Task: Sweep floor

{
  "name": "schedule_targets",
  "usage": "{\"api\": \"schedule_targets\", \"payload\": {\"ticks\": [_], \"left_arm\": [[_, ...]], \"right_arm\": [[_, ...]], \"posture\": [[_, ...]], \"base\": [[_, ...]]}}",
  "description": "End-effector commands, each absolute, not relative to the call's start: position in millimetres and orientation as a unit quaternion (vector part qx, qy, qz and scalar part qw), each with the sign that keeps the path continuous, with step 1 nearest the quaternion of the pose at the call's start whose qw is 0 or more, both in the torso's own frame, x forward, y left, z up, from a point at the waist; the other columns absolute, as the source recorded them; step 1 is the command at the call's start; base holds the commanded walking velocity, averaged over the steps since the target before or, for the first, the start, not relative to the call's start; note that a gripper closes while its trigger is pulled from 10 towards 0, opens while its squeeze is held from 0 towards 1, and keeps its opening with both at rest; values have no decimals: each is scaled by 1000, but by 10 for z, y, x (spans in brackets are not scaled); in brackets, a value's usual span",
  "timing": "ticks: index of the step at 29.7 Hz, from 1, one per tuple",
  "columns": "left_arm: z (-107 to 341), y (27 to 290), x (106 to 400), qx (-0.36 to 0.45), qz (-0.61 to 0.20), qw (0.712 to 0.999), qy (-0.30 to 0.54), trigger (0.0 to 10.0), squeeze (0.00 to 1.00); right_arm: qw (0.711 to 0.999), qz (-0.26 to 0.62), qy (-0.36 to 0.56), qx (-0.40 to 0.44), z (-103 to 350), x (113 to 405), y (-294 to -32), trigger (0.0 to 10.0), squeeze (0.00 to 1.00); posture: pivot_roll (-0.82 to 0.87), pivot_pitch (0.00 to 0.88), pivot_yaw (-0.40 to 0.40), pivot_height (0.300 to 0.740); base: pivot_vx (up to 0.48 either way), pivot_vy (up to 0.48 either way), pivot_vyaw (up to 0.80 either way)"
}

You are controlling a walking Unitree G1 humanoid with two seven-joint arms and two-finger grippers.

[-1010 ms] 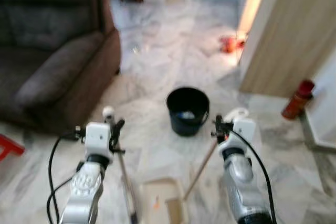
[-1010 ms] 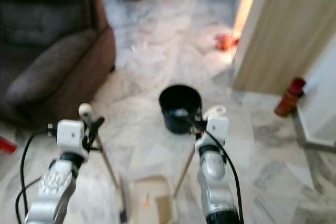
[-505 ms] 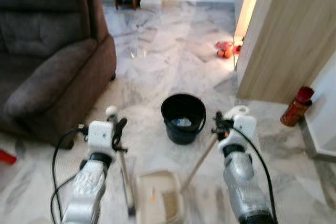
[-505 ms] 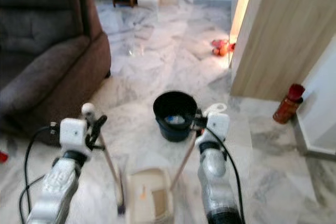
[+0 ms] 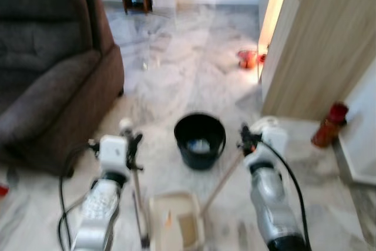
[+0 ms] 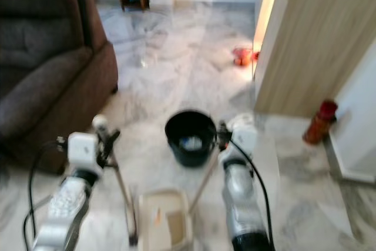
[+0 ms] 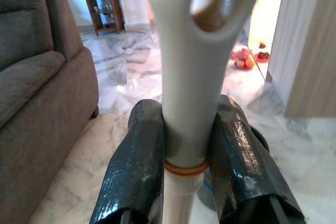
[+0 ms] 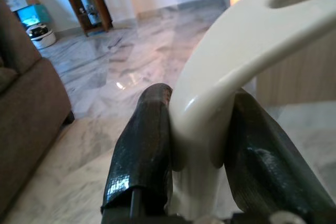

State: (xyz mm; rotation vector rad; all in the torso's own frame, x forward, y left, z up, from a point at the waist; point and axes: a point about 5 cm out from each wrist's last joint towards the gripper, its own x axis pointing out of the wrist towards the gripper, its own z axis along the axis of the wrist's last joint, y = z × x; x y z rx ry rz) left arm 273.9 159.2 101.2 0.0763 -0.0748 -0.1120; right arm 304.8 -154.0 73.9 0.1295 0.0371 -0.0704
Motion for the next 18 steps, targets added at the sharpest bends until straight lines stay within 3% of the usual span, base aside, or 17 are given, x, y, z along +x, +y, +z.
{"api": "schedule_targets", "payload": {"ticks": [1, 7, 18], "left_arm": [[1090, 1645, 2754, 49, -50, 996, -58, 10000, 0], [1096, 1640, 2756, 50, -49, 996, -60, 10000, 0], [1016, 1773, 2696, 67, -24, 996, -49, 10000, 0]], "right_arm": [[997, -23, -10, 66, 870, 3104, -1458, 10000, 0], [998, -23, -13, 65, 885, 3110, -1469, 10000, 0], [996, -17, -67, 58, 1154, 3113, -1515, 10000, 0]], "posture": [[137, 0, 27, 740], [138, 0, 26, 740], [133, 0, 27, 740]], "base": [[296, 0, 0], [282, 0, 0], [0, 0, 0]]}}
